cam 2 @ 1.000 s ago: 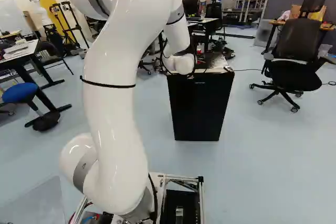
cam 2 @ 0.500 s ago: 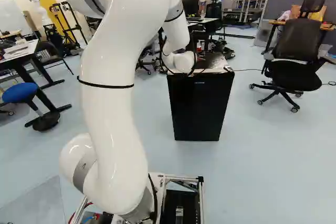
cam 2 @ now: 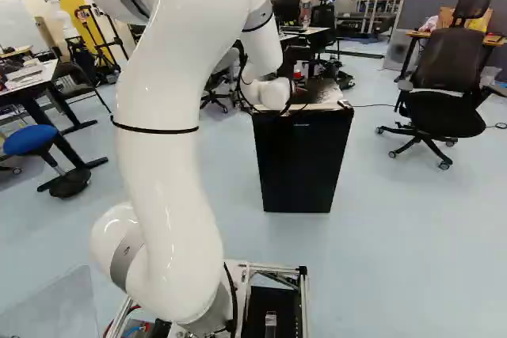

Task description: Grab a drink from the fridge

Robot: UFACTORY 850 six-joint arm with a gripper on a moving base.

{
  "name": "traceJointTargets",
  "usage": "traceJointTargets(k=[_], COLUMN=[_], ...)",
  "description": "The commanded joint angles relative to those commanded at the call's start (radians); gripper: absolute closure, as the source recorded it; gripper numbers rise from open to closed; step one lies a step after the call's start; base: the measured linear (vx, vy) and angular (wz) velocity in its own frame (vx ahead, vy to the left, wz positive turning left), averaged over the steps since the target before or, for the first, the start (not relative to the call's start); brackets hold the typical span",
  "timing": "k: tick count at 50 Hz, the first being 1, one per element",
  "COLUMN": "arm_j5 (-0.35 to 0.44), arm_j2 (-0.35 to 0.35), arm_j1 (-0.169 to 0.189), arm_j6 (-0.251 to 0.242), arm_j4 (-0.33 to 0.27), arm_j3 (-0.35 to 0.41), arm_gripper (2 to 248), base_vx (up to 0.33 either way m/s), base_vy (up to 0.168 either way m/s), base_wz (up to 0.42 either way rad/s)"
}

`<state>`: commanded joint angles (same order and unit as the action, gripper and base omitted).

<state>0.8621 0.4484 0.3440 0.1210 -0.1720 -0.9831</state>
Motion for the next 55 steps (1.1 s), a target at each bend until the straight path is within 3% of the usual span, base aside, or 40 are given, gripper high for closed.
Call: traceJointTargets(k=[28, 55], arm_j5=[0.002, 0.004], arm_j2=[-0.111, -0.287], arm_j1=[-0.053, -0.136], arm_j6=[-0.019, -0.048], arm_j4=[0.026, 0.068], arm_j3=[0.137, 0.354], arm_gripper=[151, 151], base_vx=[0.0, 0.0], base_vy=[0.0, 0.0], base_wz=[0.0, 0.0])
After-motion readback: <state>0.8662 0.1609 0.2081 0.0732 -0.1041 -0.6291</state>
